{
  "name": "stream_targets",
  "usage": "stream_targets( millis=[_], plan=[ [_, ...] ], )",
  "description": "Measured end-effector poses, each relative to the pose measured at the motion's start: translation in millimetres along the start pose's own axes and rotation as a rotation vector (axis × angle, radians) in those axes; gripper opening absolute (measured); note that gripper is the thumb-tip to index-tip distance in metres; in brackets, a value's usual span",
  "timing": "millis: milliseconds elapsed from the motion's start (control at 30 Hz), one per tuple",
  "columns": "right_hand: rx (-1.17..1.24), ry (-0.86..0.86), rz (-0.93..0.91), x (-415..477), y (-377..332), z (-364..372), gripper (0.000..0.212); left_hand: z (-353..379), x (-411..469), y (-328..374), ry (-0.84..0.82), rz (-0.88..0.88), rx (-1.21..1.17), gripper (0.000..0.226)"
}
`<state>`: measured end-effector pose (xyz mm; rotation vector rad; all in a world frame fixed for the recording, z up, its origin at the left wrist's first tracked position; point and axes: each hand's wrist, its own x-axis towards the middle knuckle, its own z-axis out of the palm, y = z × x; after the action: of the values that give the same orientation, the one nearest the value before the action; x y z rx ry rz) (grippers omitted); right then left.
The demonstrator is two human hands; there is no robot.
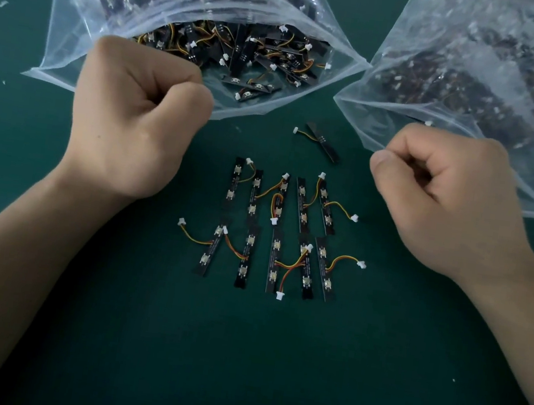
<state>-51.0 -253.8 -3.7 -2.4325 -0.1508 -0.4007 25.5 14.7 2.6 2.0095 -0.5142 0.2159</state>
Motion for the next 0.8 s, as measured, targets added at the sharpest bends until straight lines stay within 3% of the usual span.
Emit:
stream_targets(
  millis=[167, 433, 800],
  plan=[
    [0.055, -0.088, -0.084, -1.9, -2.1, -4.1, 0.030, 0.0, -0.7, 6.5, -0.058, 0.046, 0.062, 0.039],
    [0.044, -0.260, -0.048, -1.6, -1.7, -8.8, 0.023, -0.9, -1.8, 8.6, -0.106, 0.039, 0.058, 0.037],
    [-0.102, -0.224, -0.054, -3.4, -1.6, -6.4, 0.028, -0.3, -1.9, 8.4, -0.160, 0.096, 0.136, 0.038]
  ],
)
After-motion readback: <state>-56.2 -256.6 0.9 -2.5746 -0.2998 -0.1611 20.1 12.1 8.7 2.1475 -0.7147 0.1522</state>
